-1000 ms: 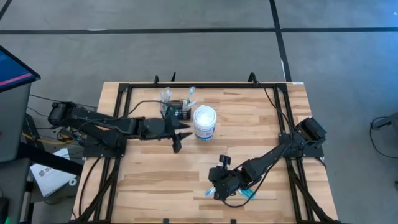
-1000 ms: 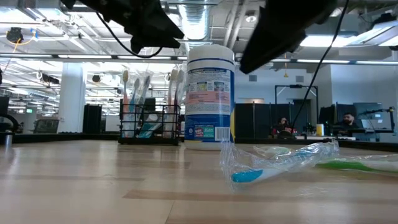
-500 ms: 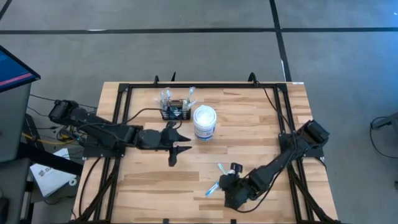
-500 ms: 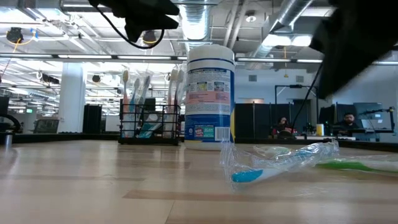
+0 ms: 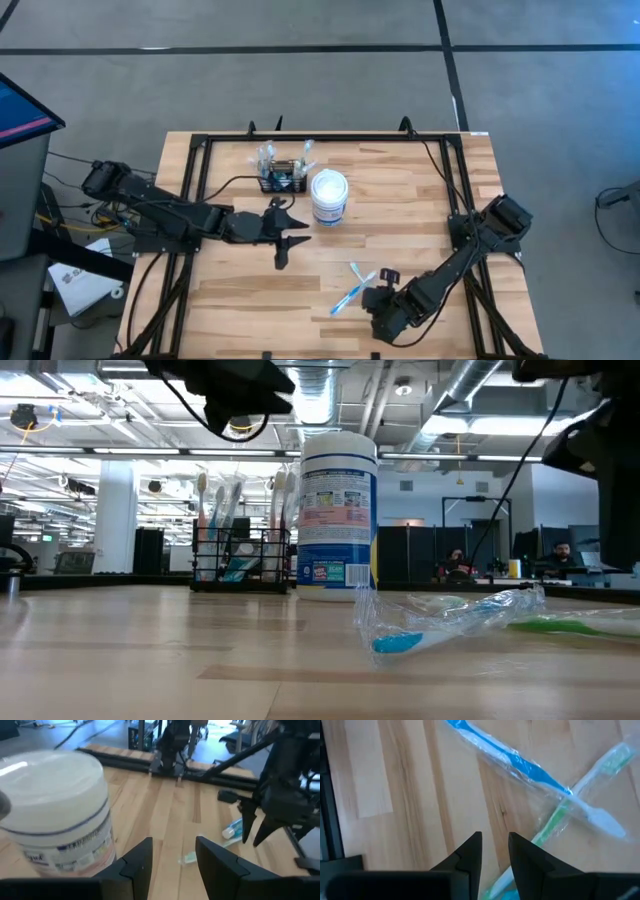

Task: Pick & Place toothbrushing station
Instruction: Put the green toothbrush into the mesh organizer

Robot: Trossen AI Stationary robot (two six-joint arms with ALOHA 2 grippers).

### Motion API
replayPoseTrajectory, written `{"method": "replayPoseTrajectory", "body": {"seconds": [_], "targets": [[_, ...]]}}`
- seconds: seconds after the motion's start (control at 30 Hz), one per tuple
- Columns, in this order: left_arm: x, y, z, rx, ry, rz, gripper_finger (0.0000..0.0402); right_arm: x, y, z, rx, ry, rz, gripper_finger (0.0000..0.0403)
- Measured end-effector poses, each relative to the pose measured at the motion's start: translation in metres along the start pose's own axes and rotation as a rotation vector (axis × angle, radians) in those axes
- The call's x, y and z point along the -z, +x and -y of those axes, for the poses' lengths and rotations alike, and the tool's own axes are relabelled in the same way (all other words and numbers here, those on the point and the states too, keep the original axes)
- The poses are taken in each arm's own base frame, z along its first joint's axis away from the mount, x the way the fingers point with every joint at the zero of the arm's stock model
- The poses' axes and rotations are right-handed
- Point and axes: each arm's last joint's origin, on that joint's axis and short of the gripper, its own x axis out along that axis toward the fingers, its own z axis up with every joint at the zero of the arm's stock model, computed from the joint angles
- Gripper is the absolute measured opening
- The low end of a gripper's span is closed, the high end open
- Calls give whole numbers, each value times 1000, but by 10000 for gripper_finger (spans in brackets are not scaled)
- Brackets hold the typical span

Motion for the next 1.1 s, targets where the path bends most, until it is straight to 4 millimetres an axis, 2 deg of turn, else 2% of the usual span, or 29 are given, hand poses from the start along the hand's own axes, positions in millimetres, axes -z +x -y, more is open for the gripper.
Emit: {"method": "replayPoseTrajectory", "body": {"seconds": [0.27,0.7,1.1], "targets": [[10,14,4,-4,7,-13,143,-5,3,6,-21,115,-55,87],[9,14,3,-3,5,-7,143,10,12,4,15,163,-172,87],[9,14,4,-2,4,-3,143,8,10,2,8,180,-166,87]]}}
